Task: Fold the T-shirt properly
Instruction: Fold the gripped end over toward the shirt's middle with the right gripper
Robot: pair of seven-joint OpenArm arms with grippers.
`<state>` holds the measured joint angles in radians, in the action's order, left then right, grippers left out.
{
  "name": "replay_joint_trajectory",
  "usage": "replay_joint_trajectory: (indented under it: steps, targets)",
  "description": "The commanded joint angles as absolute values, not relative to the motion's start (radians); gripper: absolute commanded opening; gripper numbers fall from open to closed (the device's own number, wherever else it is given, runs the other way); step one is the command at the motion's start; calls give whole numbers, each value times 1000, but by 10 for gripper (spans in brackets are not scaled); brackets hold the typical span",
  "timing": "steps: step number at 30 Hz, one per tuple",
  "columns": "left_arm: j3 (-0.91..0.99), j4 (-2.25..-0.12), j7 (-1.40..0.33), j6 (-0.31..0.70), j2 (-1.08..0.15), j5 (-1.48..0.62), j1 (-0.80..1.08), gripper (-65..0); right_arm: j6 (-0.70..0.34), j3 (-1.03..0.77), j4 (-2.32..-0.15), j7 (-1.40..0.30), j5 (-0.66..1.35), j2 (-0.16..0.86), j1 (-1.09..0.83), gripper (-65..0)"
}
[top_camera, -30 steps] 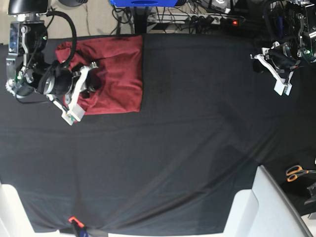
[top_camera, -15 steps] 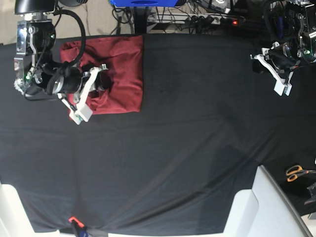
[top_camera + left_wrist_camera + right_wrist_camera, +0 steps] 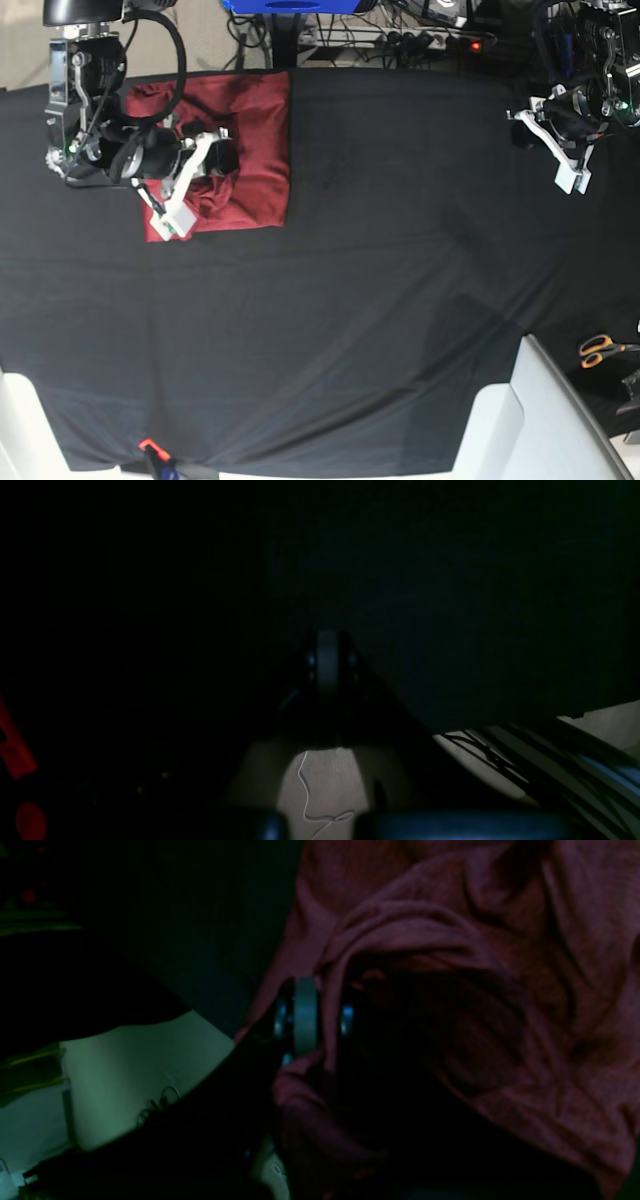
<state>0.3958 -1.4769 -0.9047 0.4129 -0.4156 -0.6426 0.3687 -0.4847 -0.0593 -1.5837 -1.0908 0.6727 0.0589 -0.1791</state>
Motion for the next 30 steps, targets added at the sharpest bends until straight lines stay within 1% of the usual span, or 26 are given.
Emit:
replay_joint_trajectory:
  steps: [1, 7, 10, 21, 24, 30]
  targets:
    - [404, -1491, -894, 418, -433, -651, 367, -650, -487, -58, -1603, -1078, 697, 53, -183, -648]
    - [404, -1491, -894, 418, -433, -651, 366, -650, -487, 35, -1604, -1072, 697, 53, -189, -648]
    - [404, -1491, -894, 418, -433, -651, 366, -650, -487, 30, -1604, -1053, 691, 38, -189, -648]
    - [410, -1491, -894, 418, -435, -651, 372, -650, -486, 28, -1600, -975, 690, 39, -188, -648]
    - [410, -1491, -894, 418, -435, -651, 372, -650, -486, 28, -1598, -937, 690, 77, -182, -648]
    - [406, -1491, -894, 418, -435, -651, 371, -650, -484, -8, -1598, -938, 691, 81, -188, -648]
